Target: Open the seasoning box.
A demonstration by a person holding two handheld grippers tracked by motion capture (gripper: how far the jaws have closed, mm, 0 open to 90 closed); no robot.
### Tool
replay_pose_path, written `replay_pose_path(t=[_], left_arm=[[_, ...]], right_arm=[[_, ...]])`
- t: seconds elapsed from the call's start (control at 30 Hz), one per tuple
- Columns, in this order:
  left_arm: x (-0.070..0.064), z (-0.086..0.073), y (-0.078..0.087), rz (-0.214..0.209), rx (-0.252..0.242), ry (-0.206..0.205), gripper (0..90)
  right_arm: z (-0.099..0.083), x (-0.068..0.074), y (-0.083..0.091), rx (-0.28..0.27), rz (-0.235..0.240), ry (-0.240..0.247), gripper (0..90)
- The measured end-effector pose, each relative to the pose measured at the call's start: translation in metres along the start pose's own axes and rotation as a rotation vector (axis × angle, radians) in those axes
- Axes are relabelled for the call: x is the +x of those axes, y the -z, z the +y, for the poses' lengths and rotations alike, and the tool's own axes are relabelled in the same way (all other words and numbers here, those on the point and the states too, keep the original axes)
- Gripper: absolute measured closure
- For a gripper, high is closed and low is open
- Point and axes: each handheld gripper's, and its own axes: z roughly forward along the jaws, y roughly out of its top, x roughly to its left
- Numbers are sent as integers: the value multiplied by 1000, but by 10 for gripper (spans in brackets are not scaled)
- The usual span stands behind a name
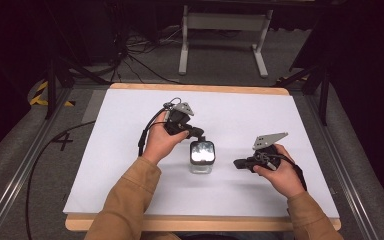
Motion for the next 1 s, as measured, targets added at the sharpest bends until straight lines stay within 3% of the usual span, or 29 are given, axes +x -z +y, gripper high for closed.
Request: replay_pose_path(t=[0.17, 0.77, 1.0], left_arm=[[2, -1, -4, 5, -18, 8, 879], [3, -1, -5, -14, -16, 50, 899], [1, 0, -6, 5, -2, 48, 899]], right_arm=[[0, 0, -1, 1, -1, -4, 896], [4, 6, -5, -2, 10, 16, 892], [7, 11, -8, -14, 11, 34, 896]])
